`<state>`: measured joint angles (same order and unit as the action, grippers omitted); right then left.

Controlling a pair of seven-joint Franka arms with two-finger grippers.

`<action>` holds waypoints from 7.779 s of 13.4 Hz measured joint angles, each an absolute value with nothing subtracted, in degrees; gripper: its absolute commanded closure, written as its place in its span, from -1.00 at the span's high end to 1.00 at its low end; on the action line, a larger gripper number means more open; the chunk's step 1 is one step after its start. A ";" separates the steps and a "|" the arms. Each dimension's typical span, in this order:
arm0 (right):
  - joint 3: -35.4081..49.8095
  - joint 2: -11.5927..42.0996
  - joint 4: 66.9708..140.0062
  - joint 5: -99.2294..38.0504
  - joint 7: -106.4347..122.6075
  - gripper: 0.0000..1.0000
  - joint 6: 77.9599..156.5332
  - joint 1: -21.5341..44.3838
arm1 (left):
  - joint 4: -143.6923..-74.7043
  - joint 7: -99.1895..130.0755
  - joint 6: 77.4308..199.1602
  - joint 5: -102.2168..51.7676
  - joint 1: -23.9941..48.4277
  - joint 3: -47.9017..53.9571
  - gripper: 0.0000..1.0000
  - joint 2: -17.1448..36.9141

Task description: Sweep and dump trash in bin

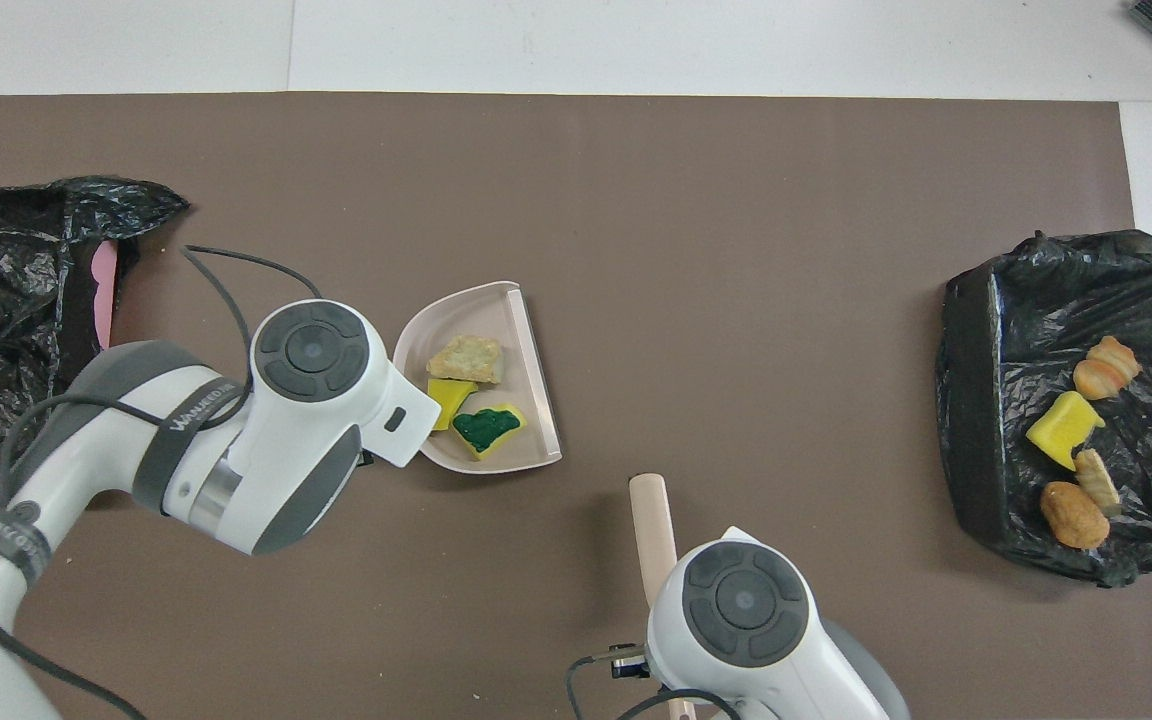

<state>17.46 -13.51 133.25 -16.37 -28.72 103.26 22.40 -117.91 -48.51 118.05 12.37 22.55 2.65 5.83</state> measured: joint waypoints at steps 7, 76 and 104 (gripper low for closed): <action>17.44 -11.70 137.93 -19.76 -34.53 -1.00 113.87 27.66 | -117.62 -64.62 116.96 12.37 9.65 2.47 -1.00 -1.23; -5.75 -2.68 92.59 2.02 -5.41 1.00 93.71 5.18 | -102.49 22.34 110.12 3.38 27.48 4.18 -1.00 13.43; -5.75 -2.68 92.59 2.02 -5.41 1.00 93.71 5.18 | -90.57 31.44 112.94 0.93 34.60 2.68 1.00 19.90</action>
<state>-5.75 -2.68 92.59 2.02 -5.41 93.71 5.18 -90.57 31.44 112.94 0.93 34.60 2.68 19.90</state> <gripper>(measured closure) 0.000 0.000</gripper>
